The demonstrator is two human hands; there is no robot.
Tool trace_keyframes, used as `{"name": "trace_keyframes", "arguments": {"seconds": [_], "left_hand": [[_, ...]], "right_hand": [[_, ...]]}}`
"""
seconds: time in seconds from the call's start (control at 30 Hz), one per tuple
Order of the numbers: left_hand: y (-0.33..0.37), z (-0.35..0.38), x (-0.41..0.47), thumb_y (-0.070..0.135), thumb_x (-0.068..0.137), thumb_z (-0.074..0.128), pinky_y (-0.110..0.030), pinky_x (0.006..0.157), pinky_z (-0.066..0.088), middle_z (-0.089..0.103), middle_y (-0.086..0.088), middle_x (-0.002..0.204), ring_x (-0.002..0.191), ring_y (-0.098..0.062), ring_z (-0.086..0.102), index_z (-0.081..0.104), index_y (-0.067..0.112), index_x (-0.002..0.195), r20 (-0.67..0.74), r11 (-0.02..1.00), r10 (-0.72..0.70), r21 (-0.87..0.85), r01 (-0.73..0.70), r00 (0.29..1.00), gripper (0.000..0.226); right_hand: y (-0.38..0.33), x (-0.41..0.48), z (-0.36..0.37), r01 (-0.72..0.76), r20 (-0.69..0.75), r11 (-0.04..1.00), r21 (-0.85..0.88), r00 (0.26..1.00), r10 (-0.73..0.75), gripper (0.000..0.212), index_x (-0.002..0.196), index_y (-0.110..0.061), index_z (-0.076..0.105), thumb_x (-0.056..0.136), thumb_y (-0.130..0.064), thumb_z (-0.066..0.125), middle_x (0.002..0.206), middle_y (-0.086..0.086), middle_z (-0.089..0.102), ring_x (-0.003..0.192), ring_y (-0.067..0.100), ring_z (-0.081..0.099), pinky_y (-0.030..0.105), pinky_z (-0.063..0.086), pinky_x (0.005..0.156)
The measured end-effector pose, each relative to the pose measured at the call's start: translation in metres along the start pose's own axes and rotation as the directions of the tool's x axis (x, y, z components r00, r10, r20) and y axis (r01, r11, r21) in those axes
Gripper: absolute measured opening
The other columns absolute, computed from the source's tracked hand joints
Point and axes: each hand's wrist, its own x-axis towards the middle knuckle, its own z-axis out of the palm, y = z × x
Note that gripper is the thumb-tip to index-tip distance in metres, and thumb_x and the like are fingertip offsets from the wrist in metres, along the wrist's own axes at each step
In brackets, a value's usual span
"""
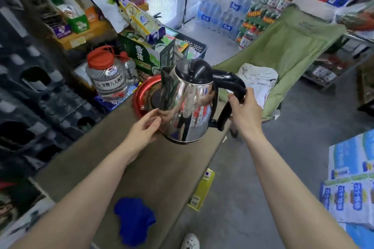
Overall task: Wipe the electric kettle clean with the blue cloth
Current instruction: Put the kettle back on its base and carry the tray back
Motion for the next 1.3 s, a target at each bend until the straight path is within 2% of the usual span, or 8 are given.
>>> {"name": "trace_keyframes", "arguments": {"seconds": [0.13,0.33,0.5,0.63,0.83,0.9,1.0,1.3], "left_hand": [[-0.016,0.018,0.024,0.026,0.098,0.053,-0.038,0.104,0.045,0.052,0.002,0.137,0.127,-0.014,0.050,0.042,0.031,0.143,-0.001,0.997,-0.034,-0.065,0.034,0.999,0.047],[-0.037,0.005,0.082,0.004,0.094,0.055,-0.037,0.111,0.039,0.044,0.001,0.148,0.133,-0.014,0.045,0.038,0.028,0.147,0.010,0.995,-0.005,-0.096,0.006,1.000,0.060],[-0.047,-0.013,0.144,-0.013,0.078,0.067,-0.036,0.114,0.035,0.031,0.003,0.157,0.138,-0.012,0.040,0.025,0.028,0.154,0.044,0.993,0.110,0.027,-0.111,0.993,0.096],[-0.056,-0.022,0.185,0.007,0.066,0.084,-0.038,0.114,0.036,0.049,0.001,0.146,0.133,-0.010,0.049,0.030,0.021,0.150,0.102,0.982,0.151,0.102,-0.161,0.983,0.100],[-0.075,-0.012,0.224,-0.008,0.075,0.074,-0.003,0.086,0.042,0.050,0.025,0.119,0.101,0.025,0.053,0.030,0.041,0.129,0.035,0.952,0.261,0.158,-0.263,0.965,0.085],[-0.081,-0.013,0.234,-0.005,0.075,0.076,-0.007,0.087,0.043,0.053,0.022,0.120,0.104,0.020,0.054,0.032,0.043,0.131,0.017,0.942,0.279,0.192,-0.277,0.960,0.086],[-0.086,-0.019,0.241,0.005,0.072,0.082,-0.018,0.104,0.039,0.052,0.014,0.137,0.124,0.003,0.050,0.031,0.031,0.147,0.019,0.939,0.263,0.222,-0.261,0.965,0.094],[-0.101,-0.026,0.249,0.013,0.071,0.083,-0.035,0.116,0.033,0.046,0.013,0.147,0.135,-0.004,0.043,0.023,0.035,0.151,0.019,0.944,0.249,0.217,-0.247,0.968,0.103]], "right_hand": [[0.026,0.030,0.009,0.000,0.040,0.998,0.065,0.999,-0.003,0.017,0.103,-0.024,0.049,0.093,-0.036,0.055,0.081,-0.010,0.060,0.089,0.026,0.065,0.055,0.056,0.084],[0.045,0.076,0.053,0.045,0.038,0.989,0.138,0.998,-0.051,0.018,0.098,-0.031,0.050,0.089,-0.045,0.057,0.081,-0.009,0.062,0.086,0.023,0.067,0.055,0.057,0.080],[0.049,0.123,0.104,0.116,0.009,0.975,0.187,0.993,-0.120,0.019,0.099,-0.032,0.051,0.089,-0.046,0.059,0.082,-0.011,0.060,0.089,0.018,0.065,0.053,0.058,0.081],[0.053,0.149,0.142,0.168,0.007,0.968,0.184,0.985,-0.173,0.022,0.105,-0.028,0.052,0.089,-0.043,0.059,0.081,-0.013,0.059,0.089,0.020,0.066,0.053,0.058,0.080],[0.071,0.166,0.172,0.171,-0.017,0.962,0.213,0.985,-0.171,0.020,0.109,-0.026,0.053,0.093,-0.036,0.060,0.080,-0.014,0.056,0.086,0.015,0.064,0.052,0.058,0.080],[0.076,0.170,0.177,0.161,-0.013,0.962,0.219,0.987,-0.162,0.022,0.111,-0.024,0.053,0.093,-0.035,0.060,0.082,-0.015,0.056,0.083,0.004,0.063,0.044,0.057,0.084],[0.082,0.173,0.182,0.194,0.024,0.964,0.185,0.979,-0.201,0.020,0.110,-0.019,0.053,0.096,-0.031,0.060,0.087,-0.014,0.057,0.076,-0.013,0.053,0.013,0.044,0.072],[0.093,0.174,0.195,0.213,0.068,0.962,0.173,0.971,-0.227,0.018,0.111,-0.017,0.051,0.098,-0.026,0.058,0.084,-0.018,0.055,0.072,-0.021,0.050,0.000,0.036,0.064]]}}
